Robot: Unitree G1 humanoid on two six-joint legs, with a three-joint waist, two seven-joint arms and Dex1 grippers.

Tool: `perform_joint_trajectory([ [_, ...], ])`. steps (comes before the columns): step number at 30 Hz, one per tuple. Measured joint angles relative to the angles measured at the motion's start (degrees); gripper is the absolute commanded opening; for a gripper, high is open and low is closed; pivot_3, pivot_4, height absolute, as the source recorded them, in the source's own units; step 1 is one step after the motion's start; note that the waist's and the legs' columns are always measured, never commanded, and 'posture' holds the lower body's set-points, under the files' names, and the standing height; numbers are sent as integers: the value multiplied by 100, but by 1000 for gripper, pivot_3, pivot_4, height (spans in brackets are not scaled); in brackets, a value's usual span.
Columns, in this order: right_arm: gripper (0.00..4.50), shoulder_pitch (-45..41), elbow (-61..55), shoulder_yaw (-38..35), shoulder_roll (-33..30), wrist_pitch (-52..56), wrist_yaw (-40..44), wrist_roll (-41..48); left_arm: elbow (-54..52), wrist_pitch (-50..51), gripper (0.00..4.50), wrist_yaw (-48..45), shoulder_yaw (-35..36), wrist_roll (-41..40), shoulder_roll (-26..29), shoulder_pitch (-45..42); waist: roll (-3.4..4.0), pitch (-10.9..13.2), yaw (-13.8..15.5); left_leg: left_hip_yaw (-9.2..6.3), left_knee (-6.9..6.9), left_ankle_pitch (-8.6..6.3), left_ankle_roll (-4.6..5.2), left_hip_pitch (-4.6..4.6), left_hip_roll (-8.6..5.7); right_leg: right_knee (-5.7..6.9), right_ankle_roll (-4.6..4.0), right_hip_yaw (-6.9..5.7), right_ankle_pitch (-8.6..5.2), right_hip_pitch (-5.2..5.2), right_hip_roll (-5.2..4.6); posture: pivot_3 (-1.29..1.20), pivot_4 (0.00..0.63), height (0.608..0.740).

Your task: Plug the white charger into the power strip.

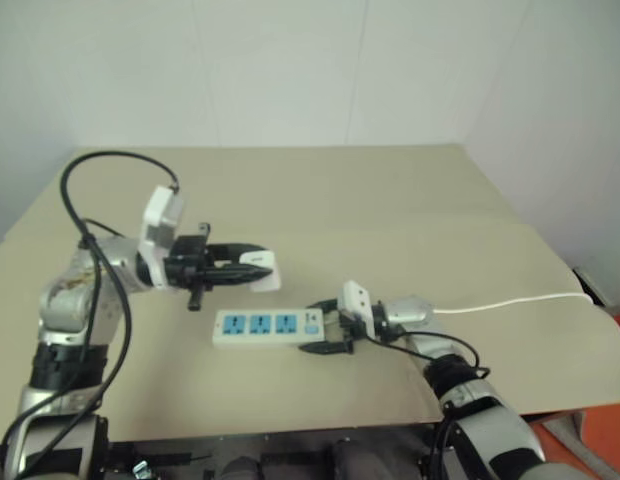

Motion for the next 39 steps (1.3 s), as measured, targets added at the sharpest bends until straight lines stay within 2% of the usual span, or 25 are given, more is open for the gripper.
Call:
perform_joint_trajectory([
  [13,3417,-63,75,-1,0,80,86,8,-2,-50,1022,-19,-402,115,-66,54,0,0,6,0,0,0,0,-1,0,-2,1,1,-1,0,0,0,150,740],
  [33,3417,-99,134,-3,6,80,114,9,785,-1595,1022,-58,-1173,1428,-643,464,1,0,9,4,-4,0,0,-1,0,-5,1,4,-1,-2,0,0,150,740],
  [39,3417,-99,134,-4,5,80,111,9,1006,-1818,1022,-9,-1198,1580,-788,475,1,0,9,4,-4,0,0,-1,-1,-6,1,5,-1,-2,0,0,150,740],
])
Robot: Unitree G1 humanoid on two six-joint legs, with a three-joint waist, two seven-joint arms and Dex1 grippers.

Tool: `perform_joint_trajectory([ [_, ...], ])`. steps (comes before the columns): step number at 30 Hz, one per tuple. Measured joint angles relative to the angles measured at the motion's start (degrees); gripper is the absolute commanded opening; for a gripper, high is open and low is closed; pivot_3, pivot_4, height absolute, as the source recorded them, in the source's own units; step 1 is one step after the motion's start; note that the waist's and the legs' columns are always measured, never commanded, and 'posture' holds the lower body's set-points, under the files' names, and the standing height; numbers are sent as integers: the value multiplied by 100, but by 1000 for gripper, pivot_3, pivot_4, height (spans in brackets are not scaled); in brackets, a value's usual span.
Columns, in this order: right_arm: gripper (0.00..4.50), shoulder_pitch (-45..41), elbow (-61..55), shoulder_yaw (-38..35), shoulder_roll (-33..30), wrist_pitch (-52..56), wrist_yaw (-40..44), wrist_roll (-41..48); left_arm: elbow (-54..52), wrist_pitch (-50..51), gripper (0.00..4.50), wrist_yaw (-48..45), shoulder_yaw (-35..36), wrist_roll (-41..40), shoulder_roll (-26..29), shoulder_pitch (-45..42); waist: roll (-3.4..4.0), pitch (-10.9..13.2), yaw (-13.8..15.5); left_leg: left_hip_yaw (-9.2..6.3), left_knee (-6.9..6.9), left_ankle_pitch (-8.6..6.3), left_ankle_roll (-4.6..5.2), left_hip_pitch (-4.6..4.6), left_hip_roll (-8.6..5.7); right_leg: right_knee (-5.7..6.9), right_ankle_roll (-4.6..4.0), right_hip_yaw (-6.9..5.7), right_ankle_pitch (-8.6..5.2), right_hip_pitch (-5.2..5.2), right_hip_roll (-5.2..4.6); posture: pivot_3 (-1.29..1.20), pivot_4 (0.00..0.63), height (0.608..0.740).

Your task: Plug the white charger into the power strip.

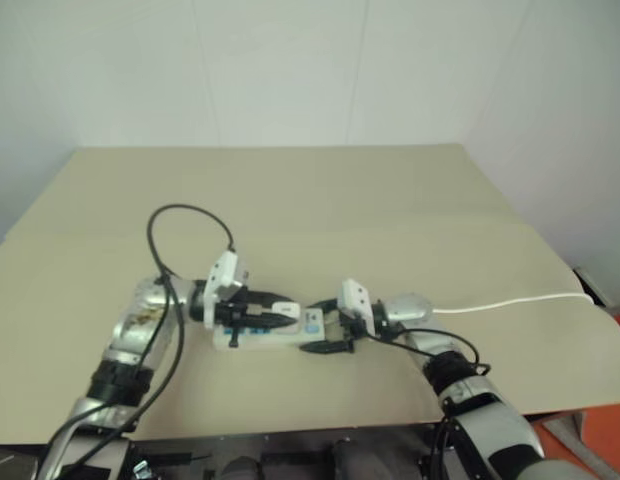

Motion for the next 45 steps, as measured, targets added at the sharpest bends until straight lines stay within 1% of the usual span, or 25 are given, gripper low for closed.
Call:
perform_joint_trajectory([
  [28,3417,0,0,-17,0,0,-12,1,271,-221,1022,21,1,10,-113,-10,0,0,0,0,-2,0,0,-1,0,-3,1,0,-1,0,0,0,150,740],
  [34,3417,0,-1,-22,0,0,-12,1,365,-440,1022,-31,-3,113,-123,-10,0,0,0,0,-3,0,0,0,0,-3,1,0,-1,0,0,0,150,740],
  [45,3417,2,-9,-25,-5,8,-10,5,492,-446,1022,-71,-84,228,-174,-5,0,0,0,0,-4,0,0,-2,0,-7,2,0,-1,-1,0,0,150,740],
])
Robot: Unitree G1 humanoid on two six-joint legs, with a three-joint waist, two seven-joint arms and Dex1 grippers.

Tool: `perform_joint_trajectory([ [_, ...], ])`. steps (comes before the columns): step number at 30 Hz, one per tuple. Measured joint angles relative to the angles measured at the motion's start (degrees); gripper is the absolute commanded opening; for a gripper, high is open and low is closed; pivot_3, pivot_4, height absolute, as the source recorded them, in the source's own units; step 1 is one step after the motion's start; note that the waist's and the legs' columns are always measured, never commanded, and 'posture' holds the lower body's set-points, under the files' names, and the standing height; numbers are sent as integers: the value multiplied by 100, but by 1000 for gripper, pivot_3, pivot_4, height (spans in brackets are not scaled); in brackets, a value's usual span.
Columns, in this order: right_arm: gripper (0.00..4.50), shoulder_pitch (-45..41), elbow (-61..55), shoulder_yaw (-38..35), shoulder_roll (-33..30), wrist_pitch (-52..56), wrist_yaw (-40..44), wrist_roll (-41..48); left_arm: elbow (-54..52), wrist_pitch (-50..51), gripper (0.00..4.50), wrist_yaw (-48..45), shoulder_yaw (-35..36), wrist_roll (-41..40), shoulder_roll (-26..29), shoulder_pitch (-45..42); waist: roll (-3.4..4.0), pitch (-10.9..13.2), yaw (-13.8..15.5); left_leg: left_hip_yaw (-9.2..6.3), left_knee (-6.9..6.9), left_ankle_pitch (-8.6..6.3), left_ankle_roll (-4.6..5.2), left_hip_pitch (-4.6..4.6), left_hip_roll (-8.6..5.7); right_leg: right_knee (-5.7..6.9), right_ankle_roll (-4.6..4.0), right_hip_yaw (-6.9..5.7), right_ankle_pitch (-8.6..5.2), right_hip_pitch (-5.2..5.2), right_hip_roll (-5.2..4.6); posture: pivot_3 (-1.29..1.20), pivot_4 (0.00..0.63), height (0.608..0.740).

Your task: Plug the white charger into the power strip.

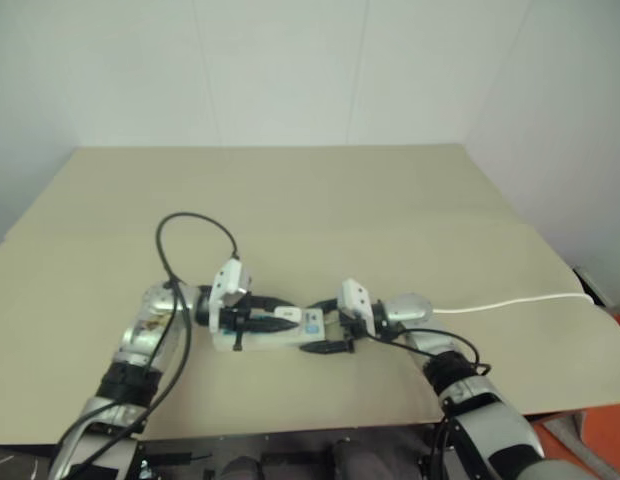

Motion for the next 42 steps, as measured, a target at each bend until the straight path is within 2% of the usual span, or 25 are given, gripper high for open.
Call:
perform_joint_trajectory([
  [17,3417,1,2,7,-3,12,8,-3,346,-236,1022,53,74,-35,-131,162,2,-6,2,0,-3,0,0,6,0,-2,0,0,0,5,0,0,150,740],
  [37,3417,1,72,6,-36,45,-7,-23,1011,-716,1022,-215,-149,-32,-220,-143,34,-40,12,-2,-7,0,1,35,0,-25,2,-3,-2,47,0,0,150,740],
  [42,3417,3,67,17,-19,50,3,-21,1109,-551,2634,-183,-230,198,-139,-144,35,-39,10,-1,-25,0,1,49,0,-40,2,-2,-3,57,0,0,150,740],
])
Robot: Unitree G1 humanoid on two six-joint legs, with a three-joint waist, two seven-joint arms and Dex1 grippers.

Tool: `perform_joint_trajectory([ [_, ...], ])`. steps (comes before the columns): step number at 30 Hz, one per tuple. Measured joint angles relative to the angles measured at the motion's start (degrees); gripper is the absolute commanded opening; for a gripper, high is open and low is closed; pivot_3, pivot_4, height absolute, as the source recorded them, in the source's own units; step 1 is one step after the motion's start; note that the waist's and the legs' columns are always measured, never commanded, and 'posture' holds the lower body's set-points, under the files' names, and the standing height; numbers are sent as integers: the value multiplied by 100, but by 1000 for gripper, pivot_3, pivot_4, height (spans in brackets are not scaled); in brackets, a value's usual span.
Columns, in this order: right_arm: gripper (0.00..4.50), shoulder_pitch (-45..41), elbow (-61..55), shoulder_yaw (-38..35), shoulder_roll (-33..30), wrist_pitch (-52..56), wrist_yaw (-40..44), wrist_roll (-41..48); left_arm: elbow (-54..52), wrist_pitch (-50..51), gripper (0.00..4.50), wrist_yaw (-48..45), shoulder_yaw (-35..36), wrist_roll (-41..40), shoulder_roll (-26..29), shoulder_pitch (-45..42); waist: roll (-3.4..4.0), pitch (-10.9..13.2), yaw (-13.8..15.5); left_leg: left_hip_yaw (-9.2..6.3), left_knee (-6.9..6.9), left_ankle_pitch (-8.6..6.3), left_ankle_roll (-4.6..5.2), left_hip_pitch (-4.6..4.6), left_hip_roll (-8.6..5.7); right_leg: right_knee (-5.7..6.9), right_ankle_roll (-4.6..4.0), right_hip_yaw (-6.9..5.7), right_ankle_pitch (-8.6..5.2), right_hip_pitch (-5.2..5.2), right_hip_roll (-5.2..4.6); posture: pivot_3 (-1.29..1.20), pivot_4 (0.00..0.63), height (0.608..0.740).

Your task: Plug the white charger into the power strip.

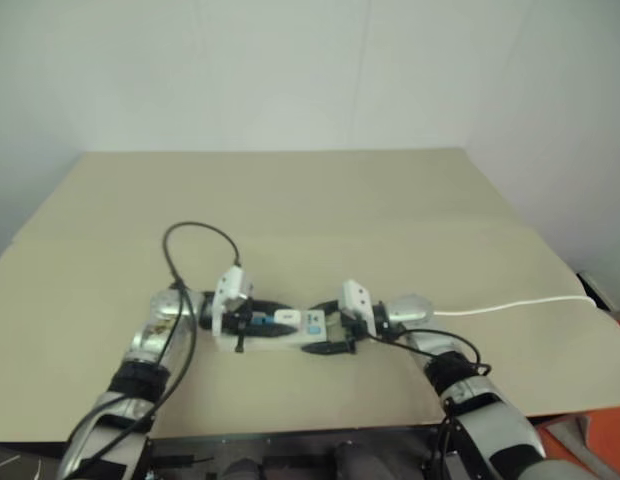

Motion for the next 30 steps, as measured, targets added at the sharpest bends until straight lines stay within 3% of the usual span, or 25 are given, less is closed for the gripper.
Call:
perform_joint_trajectory([
  [6,3417,0,-5,4,4,-1,13,7,-168,537,4465,52,114,-110,-1,6,0,1,-6,1,-19,0,0,1,0,-27,0,2,1,2,0,0,150,740],
  [9,3417,-2,-7,-2,4,0,23,9,-362,727,4465,69,176,-204,41,19,-1,2,-8,1,-20,0,0,-5,1,-30,0,1,1,-2,0,0,150,740],
  [12,4449,-4,-18,-3,12,39,30,10,-682,858,4500,151,364,-283,144,24,-3,3,-11,1,-22,0,0,-11,2,-31,0,2,1,-8,0,0,150,740],
  [22,4449,-14,-327,-9,-88,475,144,29,-1647,1604,4500,227,1251,-1095,912,-23,-4,7,0,4,-23,1,0,-59,1,-30,3,3,3,-60,-3,0,150,740],
  [30,4449,444,-1345,-298,-857,843,147,319,-1900,1687,4500,166,1589,-1234,1349,457,-5,41,40,7,-22,1,0,-88,-2,-35,4,2,3,-85,-11,0,150,740],
])
